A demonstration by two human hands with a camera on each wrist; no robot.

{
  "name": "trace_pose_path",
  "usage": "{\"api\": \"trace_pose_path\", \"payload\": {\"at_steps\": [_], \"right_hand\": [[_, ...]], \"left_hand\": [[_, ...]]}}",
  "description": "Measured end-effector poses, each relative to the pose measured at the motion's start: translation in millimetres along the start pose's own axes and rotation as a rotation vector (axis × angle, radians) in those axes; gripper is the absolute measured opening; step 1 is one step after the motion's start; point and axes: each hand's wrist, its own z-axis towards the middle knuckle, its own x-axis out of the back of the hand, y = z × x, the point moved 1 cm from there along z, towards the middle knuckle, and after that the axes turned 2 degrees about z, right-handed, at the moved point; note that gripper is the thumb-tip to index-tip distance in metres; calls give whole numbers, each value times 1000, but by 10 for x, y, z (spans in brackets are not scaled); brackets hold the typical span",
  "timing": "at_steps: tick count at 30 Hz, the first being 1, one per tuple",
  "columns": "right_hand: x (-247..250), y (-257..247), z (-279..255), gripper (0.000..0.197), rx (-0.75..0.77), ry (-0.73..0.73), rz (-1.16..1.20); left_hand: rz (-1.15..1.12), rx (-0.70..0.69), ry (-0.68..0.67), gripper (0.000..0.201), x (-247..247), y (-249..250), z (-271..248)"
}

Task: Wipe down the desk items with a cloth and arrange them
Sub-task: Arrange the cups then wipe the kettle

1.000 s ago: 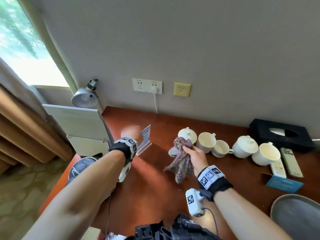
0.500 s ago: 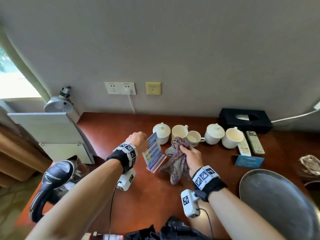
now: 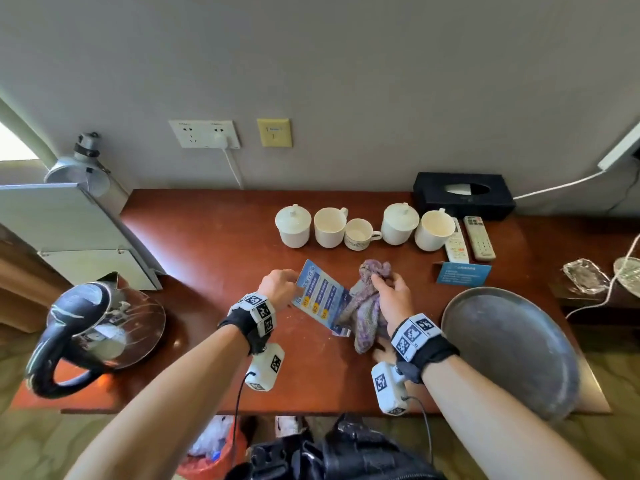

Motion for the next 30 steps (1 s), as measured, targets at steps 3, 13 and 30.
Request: {"api": "trace_pose_path", "payload": {"at_steps": [3,13,30], "right_hand": [[-86,27,-43,16,22,-19,-62],[-612,168,-218,12,116,-234,-244],[-693,67,-270,36,312,-327,-576]], "left_hand": [[-79,5,-34,30,3,-26,-29],[-196,-62,-133,31,-63,-45,-69],[-294,-68,-177,31,-82,-38,-178]]}}
